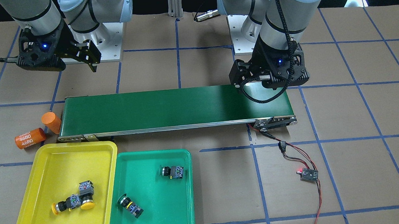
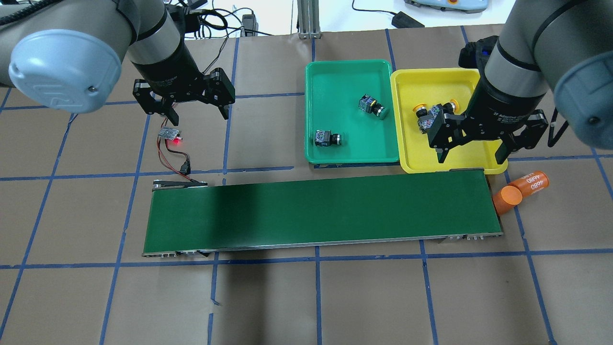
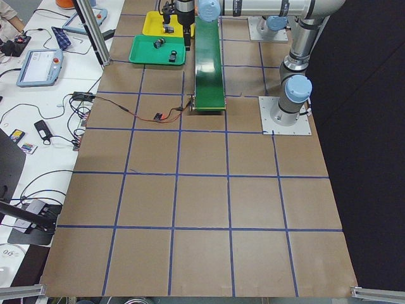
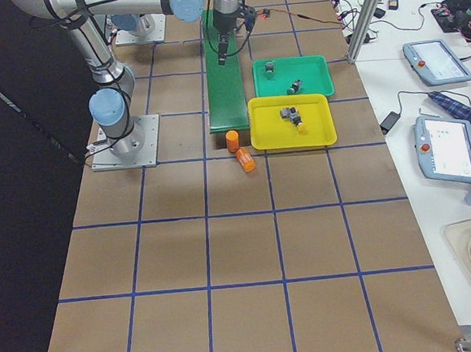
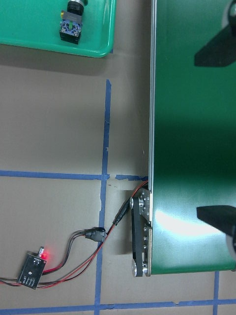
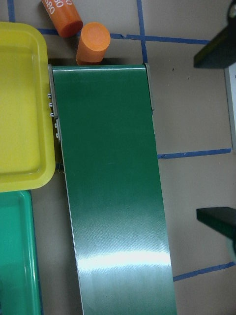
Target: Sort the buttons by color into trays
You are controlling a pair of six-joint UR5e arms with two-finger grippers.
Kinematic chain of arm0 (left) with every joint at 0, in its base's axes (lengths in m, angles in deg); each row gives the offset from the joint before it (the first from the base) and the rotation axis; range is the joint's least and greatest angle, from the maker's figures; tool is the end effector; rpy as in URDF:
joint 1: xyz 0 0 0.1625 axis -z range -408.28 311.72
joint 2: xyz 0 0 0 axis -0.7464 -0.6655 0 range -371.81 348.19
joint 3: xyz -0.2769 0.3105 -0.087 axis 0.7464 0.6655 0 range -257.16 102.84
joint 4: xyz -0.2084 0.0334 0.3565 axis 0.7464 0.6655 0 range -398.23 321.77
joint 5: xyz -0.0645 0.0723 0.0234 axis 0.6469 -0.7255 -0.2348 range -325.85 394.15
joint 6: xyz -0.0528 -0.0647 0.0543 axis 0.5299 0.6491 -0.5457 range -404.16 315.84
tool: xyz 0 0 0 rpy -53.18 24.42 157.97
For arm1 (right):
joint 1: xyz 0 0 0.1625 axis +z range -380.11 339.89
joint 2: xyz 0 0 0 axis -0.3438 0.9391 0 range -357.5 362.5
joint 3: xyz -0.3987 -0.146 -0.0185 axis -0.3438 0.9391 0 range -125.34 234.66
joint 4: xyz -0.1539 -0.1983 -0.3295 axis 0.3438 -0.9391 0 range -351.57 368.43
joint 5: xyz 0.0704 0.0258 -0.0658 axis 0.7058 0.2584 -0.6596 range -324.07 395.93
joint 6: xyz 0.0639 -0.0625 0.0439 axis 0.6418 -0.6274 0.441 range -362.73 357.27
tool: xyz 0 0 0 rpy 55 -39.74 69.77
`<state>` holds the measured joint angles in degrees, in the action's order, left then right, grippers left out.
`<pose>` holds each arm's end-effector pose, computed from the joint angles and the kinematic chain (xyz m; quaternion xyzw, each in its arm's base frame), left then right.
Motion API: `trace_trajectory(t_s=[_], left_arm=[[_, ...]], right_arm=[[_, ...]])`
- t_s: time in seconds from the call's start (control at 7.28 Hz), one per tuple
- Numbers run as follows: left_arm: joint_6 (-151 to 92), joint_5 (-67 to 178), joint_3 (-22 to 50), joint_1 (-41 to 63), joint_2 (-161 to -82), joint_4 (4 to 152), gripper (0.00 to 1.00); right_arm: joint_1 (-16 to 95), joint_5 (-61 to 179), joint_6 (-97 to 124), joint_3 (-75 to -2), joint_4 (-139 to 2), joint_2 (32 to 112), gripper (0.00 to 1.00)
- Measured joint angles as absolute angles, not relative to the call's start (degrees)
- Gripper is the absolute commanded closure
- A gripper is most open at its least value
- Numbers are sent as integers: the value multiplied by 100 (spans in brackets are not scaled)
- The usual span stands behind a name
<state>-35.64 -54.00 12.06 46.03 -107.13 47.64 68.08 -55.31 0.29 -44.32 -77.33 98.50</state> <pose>-0.1761 -0.5176 0.4544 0.0368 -0.9992 -0.0054 0.0156 0.1174 -0.4376 0.4535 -0.0414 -0.9971 -0.0629 0.0115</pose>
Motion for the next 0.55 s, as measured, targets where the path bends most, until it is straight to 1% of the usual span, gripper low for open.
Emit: trace_trajectory(t_s=[0.55], left_arm=[[-3572,-5400,1205,4603,-10697,4764,0]], right_arm=[[6813,-5568,18,-4439,-7752,9855,0]])
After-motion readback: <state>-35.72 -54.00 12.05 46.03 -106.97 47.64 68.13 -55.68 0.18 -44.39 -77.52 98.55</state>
